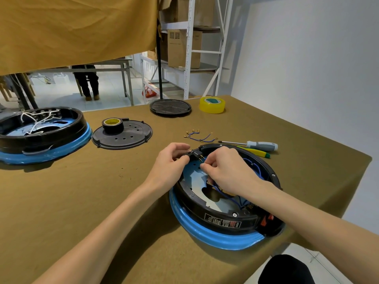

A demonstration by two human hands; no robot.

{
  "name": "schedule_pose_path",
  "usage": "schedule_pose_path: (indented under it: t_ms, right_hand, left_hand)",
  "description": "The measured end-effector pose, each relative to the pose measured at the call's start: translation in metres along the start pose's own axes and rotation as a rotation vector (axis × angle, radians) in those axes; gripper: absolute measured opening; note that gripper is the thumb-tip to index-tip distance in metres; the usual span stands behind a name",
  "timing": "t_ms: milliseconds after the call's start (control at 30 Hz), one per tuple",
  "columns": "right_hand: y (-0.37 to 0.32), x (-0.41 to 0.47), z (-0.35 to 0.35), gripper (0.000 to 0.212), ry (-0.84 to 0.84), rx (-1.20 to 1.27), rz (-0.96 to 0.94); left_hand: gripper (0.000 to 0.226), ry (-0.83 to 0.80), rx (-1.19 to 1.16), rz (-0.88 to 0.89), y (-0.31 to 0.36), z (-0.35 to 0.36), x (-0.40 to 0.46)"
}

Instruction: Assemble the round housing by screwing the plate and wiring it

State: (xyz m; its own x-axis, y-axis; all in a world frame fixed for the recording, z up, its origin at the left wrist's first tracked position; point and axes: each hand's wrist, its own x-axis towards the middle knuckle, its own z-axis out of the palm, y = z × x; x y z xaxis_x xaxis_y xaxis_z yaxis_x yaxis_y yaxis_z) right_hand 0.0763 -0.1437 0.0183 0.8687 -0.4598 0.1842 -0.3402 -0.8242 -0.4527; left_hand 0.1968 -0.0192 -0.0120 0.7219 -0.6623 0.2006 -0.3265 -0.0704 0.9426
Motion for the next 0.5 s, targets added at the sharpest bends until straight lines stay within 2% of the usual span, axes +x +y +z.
schedule_pose_path:
  t_ms: [333,500]
  right_hand:
    - [0.0017,-0.0009,0.0012,0.027,0.006,0.02,0.011]
    - [-0.0006,-0.0005,0.0015,0.027,0.017,-0.002,-0.001]
  left_hand:
    - [0.032,0.039,0.005,0.019,-0.0009,0.0022,0.0014]
    - [0.032,-0.031,-0.007,0.004,-0.0001,-0.0002,0.0021]
